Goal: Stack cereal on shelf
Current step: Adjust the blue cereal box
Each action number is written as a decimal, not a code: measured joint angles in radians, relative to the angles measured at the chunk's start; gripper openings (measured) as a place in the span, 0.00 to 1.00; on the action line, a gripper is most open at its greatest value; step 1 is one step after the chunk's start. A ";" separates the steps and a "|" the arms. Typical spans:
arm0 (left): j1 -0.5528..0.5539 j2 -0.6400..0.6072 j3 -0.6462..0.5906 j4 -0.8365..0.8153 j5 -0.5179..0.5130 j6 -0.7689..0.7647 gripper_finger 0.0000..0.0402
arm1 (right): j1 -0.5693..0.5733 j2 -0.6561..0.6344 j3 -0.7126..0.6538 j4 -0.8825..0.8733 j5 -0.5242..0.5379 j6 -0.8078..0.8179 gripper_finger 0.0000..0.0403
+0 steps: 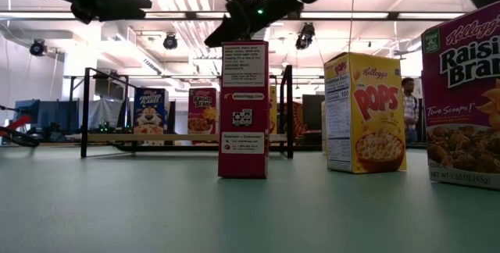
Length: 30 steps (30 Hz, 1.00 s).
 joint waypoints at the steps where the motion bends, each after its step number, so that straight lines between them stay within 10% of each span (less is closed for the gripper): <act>1: 0.014 0.000 0.000 0.000 0.000 -0.004 0.63 | 0.000 -0.022 -0.049 0.041 -0.013 0.000 0.40; 11: 0.207 0.043 0.047 -0.024 0.030 -0.029 0.63 | 0.002 -0.197 -0.441 0.449 -0.093 0.022 0.39; 23: 0.532 0.194 0.215 -0.237 0.135 -0.017 0.63 | 0.002 -0.334 -0.552 0.503 -0.092 -0.037 0.36; 30: 0.793 0.332 0.336 -0.376 0.456 0.010 0.63 | 0.002 -0.369 -0.585 0.507 -0.149 -0.005 0.36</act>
